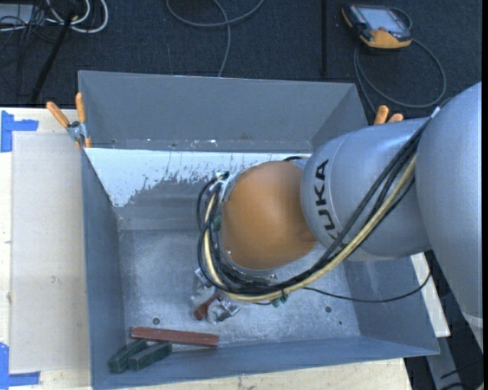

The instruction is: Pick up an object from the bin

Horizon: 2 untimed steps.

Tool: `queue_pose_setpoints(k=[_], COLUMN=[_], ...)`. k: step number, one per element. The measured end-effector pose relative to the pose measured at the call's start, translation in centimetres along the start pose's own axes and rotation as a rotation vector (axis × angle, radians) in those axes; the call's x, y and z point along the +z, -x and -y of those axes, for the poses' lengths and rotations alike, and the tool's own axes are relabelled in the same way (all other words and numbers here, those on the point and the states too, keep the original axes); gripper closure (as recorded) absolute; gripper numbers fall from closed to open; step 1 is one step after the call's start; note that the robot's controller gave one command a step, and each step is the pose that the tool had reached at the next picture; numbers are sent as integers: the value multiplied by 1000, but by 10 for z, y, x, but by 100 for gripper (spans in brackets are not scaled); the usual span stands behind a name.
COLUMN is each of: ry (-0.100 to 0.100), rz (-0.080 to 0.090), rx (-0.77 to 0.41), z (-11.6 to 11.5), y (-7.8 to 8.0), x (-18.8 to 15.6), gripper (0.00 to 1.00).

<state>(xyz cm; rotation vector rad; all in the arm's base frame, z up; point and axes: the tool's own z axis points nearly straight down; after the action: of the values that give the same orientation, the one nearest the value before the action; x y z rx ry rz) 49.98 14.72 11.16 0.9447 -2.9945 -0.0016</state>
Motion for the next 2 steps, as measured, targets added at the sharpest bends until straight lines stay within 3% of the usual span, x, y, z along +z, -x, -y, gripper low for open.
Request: queue_pose_setpoints(k=[2], ry=[-1], rz=[1], rx=[-1], z=[-1], y=[2], x=[-23], gripper=[100])
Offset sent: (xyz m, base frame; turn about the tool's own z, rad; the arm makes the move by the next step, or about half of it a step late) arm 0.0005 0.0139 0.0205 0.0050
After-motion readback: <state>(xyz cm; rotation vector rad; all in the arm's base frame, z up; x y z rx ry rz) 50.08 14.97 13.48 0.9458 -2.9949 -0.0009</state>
